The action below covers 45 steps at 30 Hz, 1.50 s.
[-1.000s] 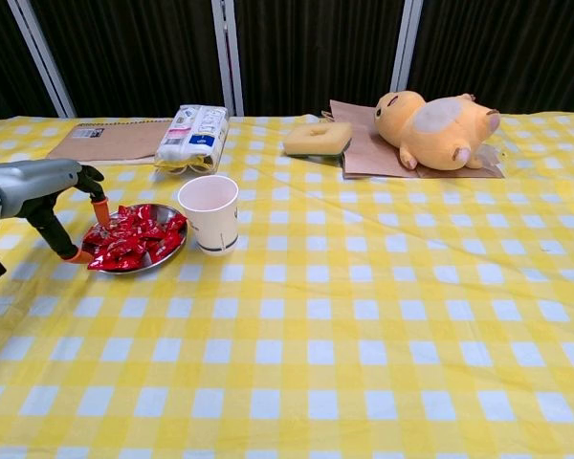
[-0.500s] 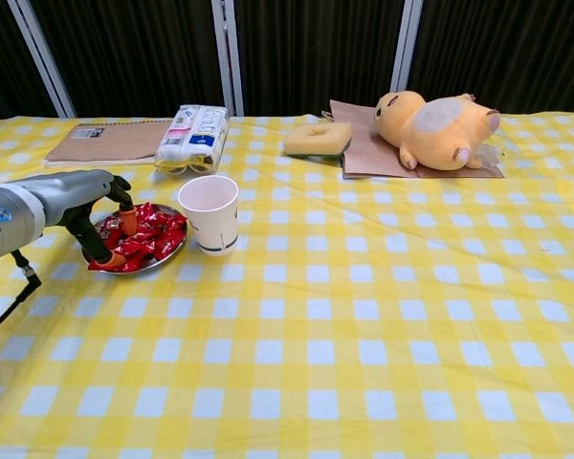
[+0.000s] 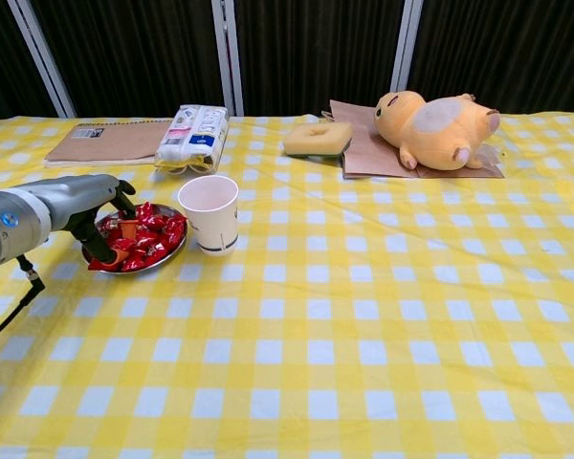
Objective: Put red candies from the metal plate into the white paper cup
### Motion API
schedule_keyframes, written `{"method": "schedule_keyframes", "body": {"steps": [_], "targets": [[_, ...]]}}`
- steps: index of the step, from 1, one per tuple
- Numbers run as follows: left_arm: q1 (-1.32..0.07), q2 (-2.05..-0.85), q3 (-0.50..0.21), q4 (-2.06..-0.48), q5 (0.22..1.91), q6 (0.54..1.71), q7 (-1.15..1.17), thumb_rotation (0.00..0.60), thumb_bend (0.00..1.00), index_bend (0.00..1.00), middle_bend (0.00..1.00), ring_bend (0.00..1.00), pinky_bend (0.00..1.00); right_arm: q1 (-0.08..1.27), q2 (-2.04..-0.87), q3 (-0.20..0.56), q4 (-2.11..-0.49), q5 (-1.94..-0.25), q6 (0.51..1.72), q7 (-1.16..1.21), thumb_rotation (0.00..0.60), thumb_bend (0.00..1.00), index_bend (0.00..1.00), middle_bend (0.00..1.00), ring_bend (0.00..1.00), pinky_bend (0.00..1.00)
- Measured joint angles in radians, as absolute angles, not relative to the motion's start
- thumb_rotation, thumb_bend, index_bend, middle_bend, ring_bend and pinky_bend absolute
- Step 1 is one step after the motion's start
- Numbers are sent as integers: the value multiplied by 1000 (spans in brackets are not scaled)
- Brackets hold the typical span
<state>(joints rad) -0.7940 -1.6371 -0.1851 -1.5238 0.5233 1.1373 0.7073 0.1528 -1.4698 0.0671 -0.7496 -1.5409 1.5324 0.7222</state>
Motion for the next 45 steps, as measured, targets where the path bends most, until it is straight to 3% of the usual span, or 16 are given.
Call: {"method": "schedule_keyframes", "body": {"steps": [10,18,25,34,45], "targets": [[-786,-1590,-214,-1579,540,1157,690,600,443,554,0,0,16,152,-1472,69,-747,-1538,1530,722,600,410,0,10,0,0],[-818,-1517,-301,-1696,588,1185,683,600,436,544,0,0,16,154,-1472,68,-748,-1540,1528,722,600,409,0,11,0,0],[-901,-1536,-355,-1716,579,1184,723,600,421,535,0,0,16,154,-1471,68,-749,-1540,1529,725,600,410,0,10,0,0],[-979,-1634,-358,-1644,493,1183,790,600,414,533,0,0,16,153,-1467,71,-748,-1537,1530,738,600,409,0,10,0,0],[-992,-1649,-339,-1607,463,1171,795,600,292,462,0,0,16,153,-1469,69,-745,-1540,1532,736,600,410,0,11,0,0]]}}
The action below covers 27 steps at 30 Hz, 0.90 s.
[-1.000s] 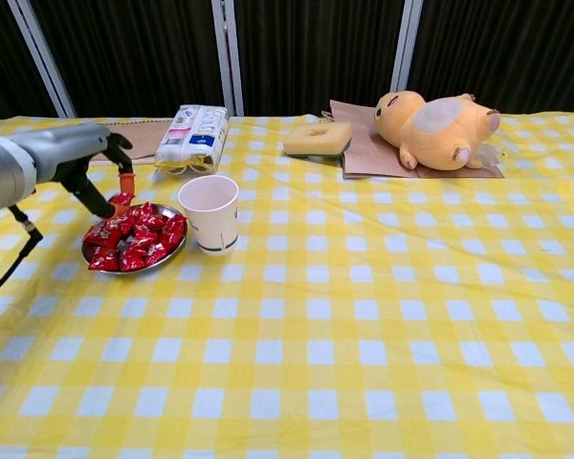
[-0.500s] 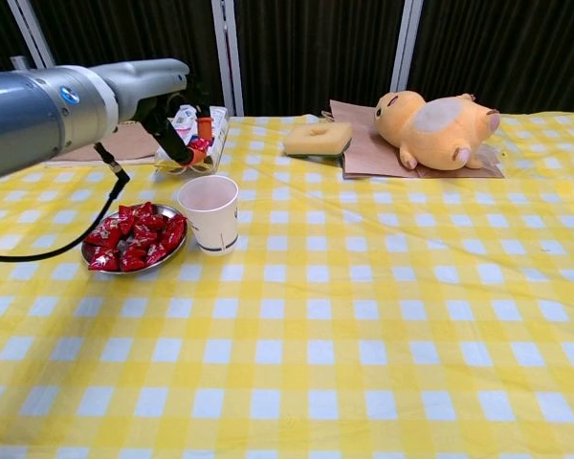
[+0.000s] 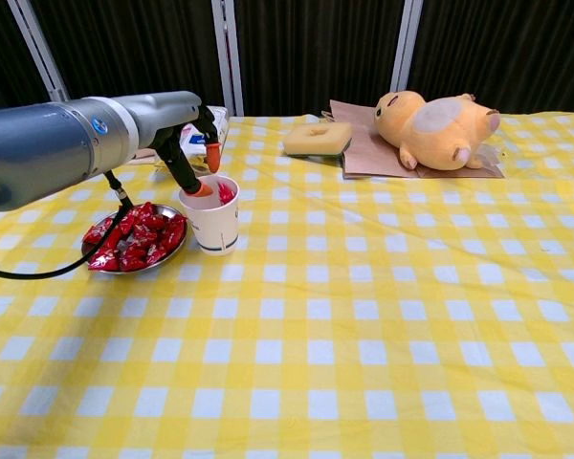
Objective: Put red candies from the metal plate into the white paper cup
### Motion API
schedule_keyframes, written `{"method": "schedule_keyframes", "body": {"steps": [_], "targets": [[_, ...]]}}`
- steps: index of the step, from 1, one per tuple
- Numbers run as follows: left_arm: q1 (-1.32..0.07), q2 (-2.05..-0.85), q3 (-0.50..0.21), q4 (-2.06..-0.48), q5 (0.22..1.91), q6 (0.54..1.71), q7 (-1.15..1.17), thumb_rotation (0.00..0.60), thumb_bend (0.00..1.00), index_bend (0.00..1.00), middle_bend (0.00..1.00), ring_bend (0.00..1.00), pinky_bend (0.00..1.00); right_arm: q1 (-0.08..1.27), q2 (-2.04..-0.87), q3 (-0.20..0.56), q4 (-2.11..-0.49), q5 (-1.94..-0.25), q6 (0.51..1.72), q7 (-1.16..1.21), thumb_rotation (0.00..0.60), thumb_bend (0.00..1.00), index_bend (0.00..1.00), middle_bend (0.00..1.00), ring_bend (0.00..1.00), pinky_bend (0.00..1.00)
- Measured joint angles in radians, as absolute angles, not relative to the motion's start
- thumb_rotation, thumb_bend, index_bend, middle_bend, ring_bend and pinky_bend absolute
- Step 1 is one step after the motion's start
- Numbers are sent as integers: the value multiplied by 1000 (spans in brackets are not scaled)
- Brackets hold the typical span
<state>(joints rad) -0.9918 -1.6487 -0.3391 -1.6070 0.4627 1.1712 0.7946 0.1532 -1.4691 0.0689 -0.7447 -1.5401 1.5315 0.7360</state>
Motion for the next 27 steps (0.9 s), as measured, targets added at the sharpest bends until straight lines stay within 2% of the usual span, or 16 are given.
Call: {"method": "schedule_keyframes", "body": {"steps": [13,21,27], "targets": [[-960,-1593,-320,-1661,488,1190,762,600,280,449,0,0,16,151,-1470,70,-743,-1539,1535,736,600,410,0,11,0,0],[-896,-1502,-247,-1687,484,1198,763,600,250,439,0,0,16,152,-1471,67,-742,-1543,1536,732,600,409,0,10,0,0],[-863,-1488,-202,-1658,470,1171,749,600,250,434,0,0,16,153,-1472,67,-744,-1543,1534,728,600,409,0,10,0,0]]}}
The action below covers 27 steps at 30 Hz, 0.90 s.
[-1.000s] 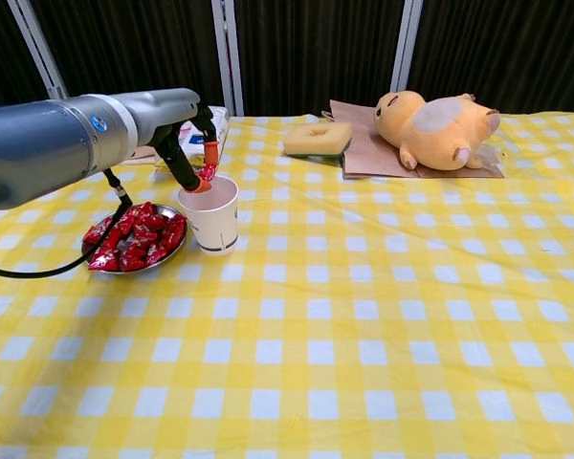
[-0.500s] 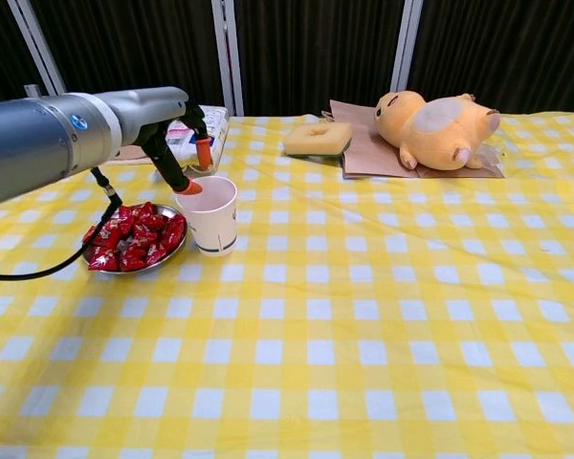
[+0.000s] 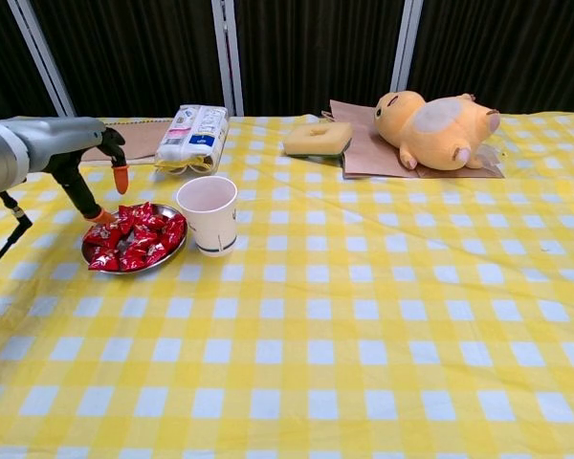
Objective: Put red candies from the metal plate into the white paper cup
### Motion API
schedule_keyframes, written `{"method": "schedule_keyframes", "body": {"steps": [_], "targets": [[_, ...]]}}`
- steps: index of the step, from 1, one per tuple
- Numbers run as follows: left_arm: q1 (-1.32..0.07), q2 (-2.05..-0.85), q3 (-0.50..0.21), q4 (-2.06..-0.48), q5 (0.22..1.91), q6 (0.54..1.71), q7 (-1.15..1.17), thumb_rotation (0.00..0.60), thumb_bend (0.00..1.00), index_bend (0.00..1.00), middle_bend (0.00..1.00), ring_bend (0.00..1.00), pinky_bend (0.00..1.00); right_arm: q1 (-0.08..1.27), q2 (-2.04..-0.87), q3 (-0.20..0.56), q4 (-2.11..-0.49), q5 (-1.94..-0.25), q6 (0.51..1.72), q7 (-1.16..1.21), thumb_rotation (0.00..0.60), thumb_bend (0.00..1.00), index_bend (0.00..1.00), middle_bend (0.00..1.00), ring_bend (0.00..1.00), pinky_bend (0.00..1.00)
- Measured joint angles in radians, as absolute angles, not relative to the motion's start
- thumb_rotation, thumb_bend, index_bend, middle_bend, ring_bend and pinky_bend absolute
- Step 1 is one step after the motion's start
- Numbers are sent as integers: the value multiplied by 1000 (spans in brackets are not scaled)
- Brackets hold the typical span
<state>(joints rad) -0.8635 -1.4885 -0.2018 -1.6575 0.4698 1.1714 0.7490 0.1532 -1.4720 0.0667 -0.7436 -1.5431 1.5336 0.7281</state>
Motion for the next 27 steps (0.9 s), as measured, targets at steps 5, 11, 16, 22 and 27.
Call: {"method": "schedule_keyframes", "body": {"steps": [5,11,16,22,27], "targets": [[-855,-1498,-184,-1635,470,1151,742,600,250,432,0,0,16,153,-1473,66,-745,-1543,1532,727,600,409,0,10,0,0],[-863,-1543,-175,-1589,466,1132,749,600,250,416,0,0,16,152,-1470,68,-748,-1542,1534,732,600,410,0,11,0,0],[-877,-1586,-174,-1544,448,1122,771,600,242,401,0,0,16,153,-1468,68,-749,-1541,1534,734,600,410,0,11,0,0],[-885,-1613,-175,-1518,442,1118,783,600,226,394,0,0,16,152,-1467,68,-750,-1542,1534,738,600,410,0,10,0,0],[-890,-1630,-177,-1501,447,1113,787,600,226,393,0,0,16,154,-1468,68,-750,-1541,1531,738,600,409,0,11,0,0]]}}
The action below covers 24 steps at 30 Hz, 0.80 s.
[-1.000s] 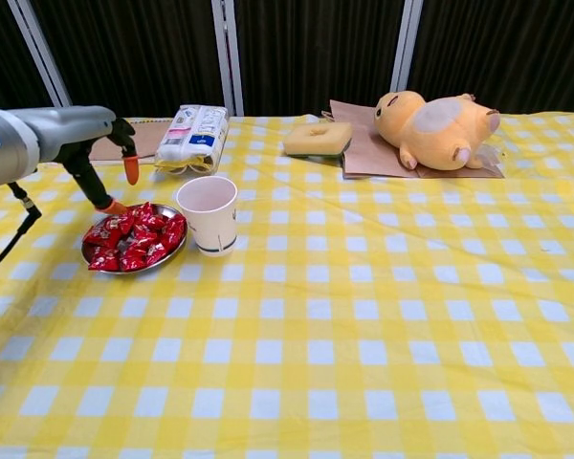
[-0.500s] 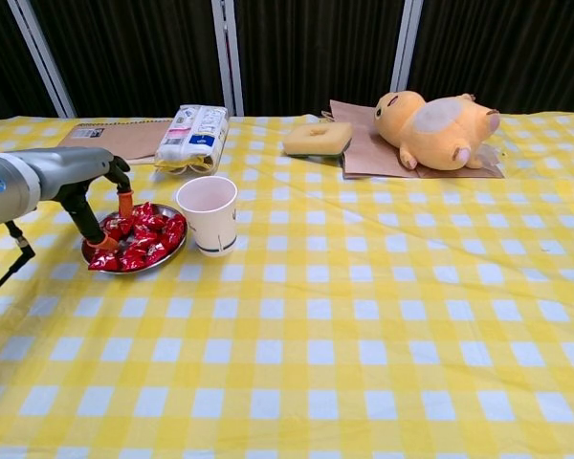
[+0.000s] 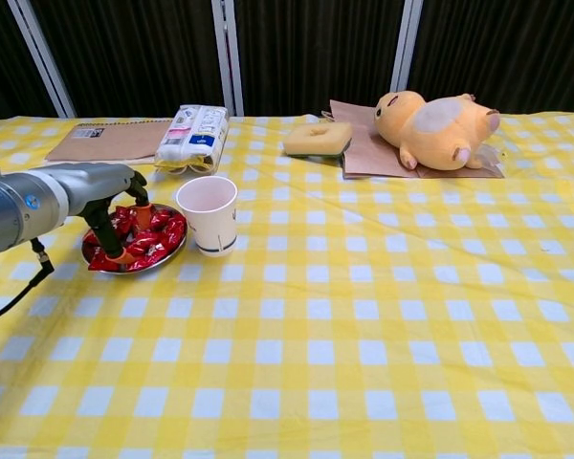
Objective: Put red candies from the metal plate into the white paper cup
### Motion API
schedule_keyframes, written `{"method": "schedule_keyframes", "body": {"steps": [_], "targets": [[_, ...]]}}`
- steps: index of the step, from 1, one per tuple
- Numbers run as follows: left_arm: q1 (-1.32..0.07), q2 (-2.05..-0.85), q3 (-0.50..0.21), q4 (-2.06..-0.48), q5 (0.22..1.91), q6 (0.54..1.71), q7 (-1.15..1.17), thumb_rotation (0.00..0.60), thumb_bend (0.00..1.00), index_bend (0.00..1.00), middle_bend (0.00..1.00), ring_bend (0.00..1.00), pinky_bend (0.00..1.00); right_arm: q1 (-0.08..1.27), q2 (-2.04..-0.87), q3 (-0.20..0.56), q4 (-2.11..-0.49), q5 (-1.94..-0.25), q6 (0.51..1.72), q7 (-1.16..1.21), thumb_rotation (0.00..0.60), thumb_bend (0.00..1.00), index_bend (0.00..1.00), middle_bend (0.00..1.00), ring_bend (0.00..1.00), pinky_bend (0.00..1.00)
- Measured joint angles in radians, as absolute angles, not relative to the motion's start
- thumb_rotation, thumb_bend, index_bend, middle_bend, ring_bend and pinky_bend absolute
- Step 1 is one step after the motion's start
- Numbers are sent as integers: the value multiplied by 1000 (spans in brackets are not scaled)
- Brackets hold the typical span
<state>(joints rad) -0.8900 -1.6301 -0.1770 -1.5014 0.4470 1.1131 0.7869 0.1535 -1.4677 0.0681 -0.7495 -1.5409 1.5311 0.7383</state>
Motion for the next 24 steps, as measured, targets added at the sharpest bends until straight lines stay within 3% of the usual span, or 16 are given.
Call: {"method": "schedule_keyframes", "body": {"steps": [8,24], "targets": [[-895,-1651,-176,-1479,450,1105,798,600,314,398,0,0,16,153,-1469,70,-748,-1538,1532,738,600,409,0,11,0,0],[-887,-1619,-183,-1493,440,1108,811,600,301,398,0,0,16,151,-1470,71,-746,-1538,1535,739,600,410,0,10,0,0]]}}
